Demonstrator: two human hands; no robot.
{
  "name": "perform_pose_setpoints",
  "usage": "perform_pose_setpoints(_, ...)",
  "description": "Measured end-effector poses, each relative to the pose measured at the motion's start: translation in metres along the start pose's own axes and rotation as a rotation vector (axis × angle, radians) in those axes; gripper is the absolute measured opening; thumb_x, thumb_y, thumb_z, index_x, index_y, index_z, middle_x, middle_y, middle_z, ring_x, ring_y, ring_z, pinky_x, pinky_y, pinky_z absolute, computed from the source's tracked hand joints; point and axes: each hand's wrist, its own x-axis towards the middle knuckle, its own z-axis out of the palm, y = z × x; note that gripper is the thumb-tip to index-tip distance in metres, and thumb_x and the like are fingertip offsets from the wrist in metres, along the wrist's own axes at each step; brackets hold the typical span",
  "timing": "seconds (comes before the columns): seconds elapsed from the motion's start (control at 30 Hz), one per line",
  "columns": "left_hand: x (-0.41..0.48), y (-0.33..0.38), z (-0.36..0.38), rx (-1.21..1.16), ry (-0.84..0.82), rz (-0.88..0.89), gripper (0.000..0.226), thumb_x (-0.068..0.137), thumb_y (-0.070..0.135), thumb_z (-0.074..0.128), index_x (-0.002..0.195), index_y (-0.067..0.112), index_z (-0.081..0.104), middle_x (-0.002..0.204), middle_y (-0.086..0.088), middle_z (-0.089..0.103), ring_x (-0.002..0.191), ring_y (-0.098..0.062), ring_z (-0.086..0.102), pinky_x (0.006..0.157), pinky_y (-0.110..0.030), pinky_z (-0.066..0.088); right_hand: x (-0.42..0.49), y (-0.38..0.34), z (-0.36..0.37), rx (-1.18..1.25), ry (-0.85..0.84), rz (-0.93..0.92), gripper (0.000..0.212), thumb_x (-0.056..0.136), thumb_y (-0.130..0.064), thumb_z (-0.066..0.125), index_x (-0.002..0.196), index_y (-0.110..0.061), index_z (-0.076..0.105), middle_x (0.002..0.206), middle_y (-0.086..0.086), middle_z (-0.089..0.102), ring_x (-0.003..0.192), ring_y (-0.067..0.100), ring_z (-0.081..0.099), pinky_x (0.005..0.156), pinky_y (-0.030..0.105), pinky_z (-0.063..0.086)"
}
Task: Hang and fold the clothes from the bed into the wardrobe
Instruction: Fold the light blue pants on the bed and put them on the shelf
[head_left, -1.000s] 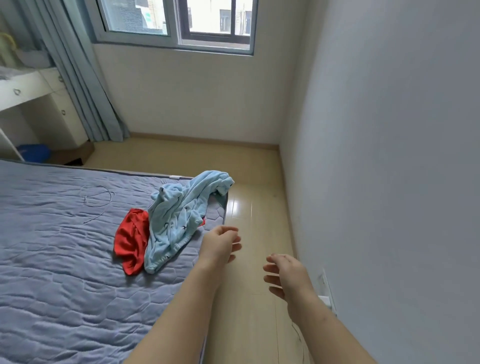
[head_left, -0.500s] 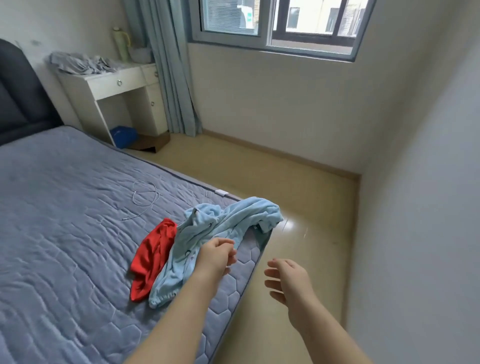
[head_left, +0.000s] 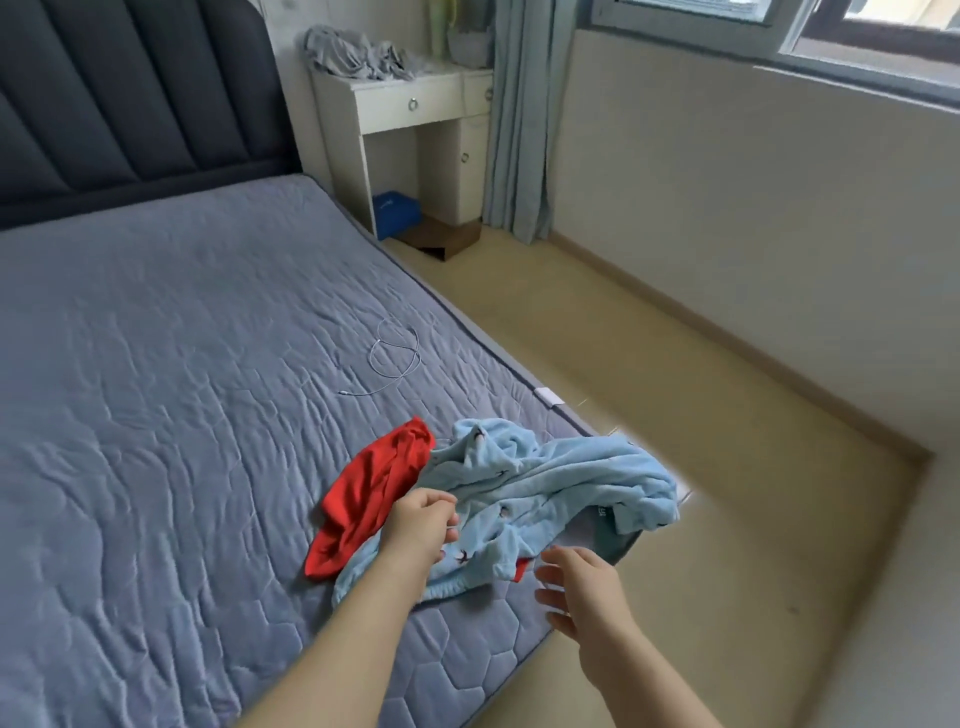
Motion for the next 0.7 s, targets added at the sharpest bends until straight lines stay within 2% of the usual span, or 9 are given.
perform_pose_setpoints(0.2,0.078,0.009,-0.003,0.009,0.098,-0.037,0.024,0.089,0.005,0.044,0.074,0.020,0.056,0.066,0.001,0.057,0.055,-0.012,0.051,0.050,-0.022,0.036,0.069,-0.031,0.039,-0.137,-0.058,-0.008,0.015,0.093,-0.015,0.050,0.082,-0.010,0.059,0.076,0.006,0.059,0.060,0.017,0.051,0.055,0.025,0.037)
perform_pose_setpoints(0.37,0.136,-0.013,-0.001,0.004,0.183,-0.115,0.024,0.087,0.006,0.045,0.072,0.020,0.056,0.064,0.001,0.058,0.056,-0.013,0.052,0.049,-0.021,0.035,0.132,-0.031,0.062,-0.278,-0.118,0.047,0.012,0.093,-0.017,0.051,0.086,-0.010,0.059,0.077,0.004,0.058,0.061,0.016,0.050,0.056,0.026,0.039)
perform_pose_setpoints(0.43,0.161,-0.024,0.003,0.020,0.220,-0.135,0.025,0.086,0.006,0.046,0.070,0.022,0.056,0.063,0.001,0.058,0.058,-0.015,0.053,0.051,-0.022,0.037,0.163,-0.029,0.071,-0.340,-0.141,0.039,0.012,0.093,-0.017,0.050,0.086,-0.013,0.058,0.078,0.003,0.059,0.063,0.016,0.050,0.058,0.027,0.040)
perform_pose_setpoints(0.57,0.214,-0.056,0.018,0.098,0.263,-0.192,0.022,0.084,0.011,0.046,0.070,0.025,0.056,0.067,0.001,0.061,0.069,-0.021,0.058,0.066,-0.028,0.042,0.229,-0.015,0.088,-0.503,-0.222,0.037,0.011,0.092,-0.015,0.047,0.086,-0.015,0.056,0.076,0.002,0.056,0.066,0.019,0.049,0.063,0.031,0.040)
perform_pose_setpoints(0.7,0.261,-0.096,0.033,0.272,0.237,-0.226,0.018,0.083,0.015,0.047,0.074,0.028,0.056,0.072,0.006,0.061,0.074,-0.018,0.060,0.063,-0.024,0.042,0.285,0.009,0.099,-0.684,-0.247,0.010,0.012,0.088,-0.016,0.046,0.091,-0.016,0.057,0.076,-0.003,0.056,0.069,0.016,0.052,0.068,0.035,0.045)
